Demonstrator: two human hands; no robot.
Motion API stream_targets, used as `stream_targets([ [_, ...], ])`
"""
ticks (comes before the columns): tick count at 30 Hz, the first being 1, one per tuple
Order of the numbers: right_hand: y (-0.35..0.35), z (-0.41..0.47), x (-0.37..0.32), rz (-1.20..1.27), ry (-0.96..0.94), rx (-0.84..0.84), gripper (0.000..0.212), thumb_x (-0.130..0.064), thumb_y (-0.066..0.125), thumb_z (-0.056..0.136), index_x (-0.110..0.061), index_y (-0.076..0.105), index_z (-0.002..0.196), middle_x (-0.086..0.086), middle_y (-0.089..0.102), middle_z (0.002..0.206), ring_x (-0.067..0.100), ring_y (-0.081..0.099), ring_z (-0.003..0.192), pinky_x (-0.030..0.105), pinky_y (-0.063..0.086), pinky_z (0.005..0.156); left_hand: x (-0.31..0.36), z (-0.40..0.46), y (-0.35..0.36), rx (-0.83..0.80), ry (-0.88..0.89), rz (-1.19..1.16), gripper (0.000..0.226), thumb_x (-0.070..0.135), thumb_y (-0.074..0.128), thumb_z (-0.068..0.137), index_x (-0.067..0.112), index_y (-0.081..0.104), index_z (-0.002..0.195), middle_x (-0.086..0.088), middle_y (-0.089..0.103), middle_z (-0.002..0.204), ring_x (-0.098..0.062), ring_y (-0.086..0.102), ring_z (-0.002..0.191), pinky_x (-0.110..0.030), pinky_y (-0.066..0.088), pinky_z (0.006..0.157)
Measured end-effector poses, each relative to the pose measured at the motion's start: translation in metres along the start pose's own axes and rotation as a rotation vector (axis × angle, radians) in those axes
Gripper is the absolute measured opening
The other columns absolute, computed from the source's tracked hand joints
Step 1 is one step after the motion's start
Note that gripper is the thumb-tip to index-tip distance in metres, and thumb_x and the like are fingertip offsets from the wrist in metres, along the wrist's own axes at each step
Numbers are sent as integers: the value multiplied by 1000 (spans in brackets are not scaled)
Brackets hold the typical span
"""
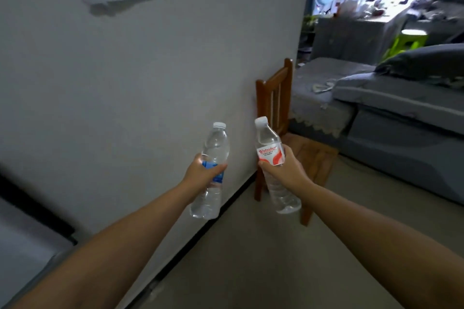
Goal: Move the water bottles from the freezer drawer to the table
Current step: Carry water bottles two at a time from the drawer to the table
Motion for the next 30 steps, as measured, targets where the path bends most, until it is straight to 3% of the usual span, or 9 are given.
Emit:
stream_targets([
  [3,-67,10,23,46,29,124,69,-32,73,82,-21,35,139,-1,57,126,19,58,113,32,50,90,27,31,66,-109,32,35,45,31,74,79,16,46,112,-6,58,98,-24,65,90,-42,59,77],
  [5,-101,14,40,67,56,187,69,-31,74,81,-21,36,137,0,59,123,18,59,109,29,50,84,42,43,103,-157,79,68,46,35,73,80,19,45,113,-4,58,101,-23,64,95,-41,56,83],
  [9,-164,8,77,107,119,311,68,-32,74,81,-21,37,136,0,59,119,17,60,104,27,50,78,69,61,184,-304,173,124,49,38,71,81,18,47,118,-1,59,106,-16,60,95,-31,46,80],
  [12,-209,-1,106,152,158,397,64,-31,73,81,-22,39,134,-1,59,116,13,60,99,23,50,73,88,72,248,-428,228,173,44,38,70,82,22,43,113,5,56,99,-13,59,92,-29,50,79],
  [15,-249,-3,130,168,209,504,58,-30,75,80,-21,44,128,0,62,112,8,61,91,18,47,66,108,79,300,-517,268,190,41,36,69,83,25,43,112,10,56,96,-10,59,90,-21,47,68],
  [20,-327,11,168,143,259,697,52,-22,76,79,-12,47,121,1,62,103,1,58,79,8,43,56,140,103,405,-696,269,186,39,35,69,83,23,46,112,2,60,100,-10,62,89,-24,49,68],
  [22,-354,20,182,142,272,746,52,-22,77,79,-10,48,119,0,61,99,2,58,78,7,45,55,153,117,443,-753,270,203,39,35,70,83,21,47,111,0,61,100,-13,63,90,-29,51,75],
  [26,-421,37,210,118,307,848,59,-37,80,72,-12,51,117,1,65,100,10,64,84,24,53,69,193,148,531,-846,316,246,44,37,72,81,18,48,114,0,60,99,-14,62,90,-34,51,81],
  [30,-484,39,226,116,350,1003,51,-28,78,78,-13,49,117,-2,61,99,1,59,81,10,43,59,237,160,617,-947,410,313,43,35,72,81,18,46,112,1,59,95,-13,61,86,-30,50,77],
])
Point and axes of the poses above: each hand's wrist, its own z-axis towards the middle knuckle, its own y-axis out of the palm, x = y × z, the point moved 6 cm from there along z, towards the middle knuckle
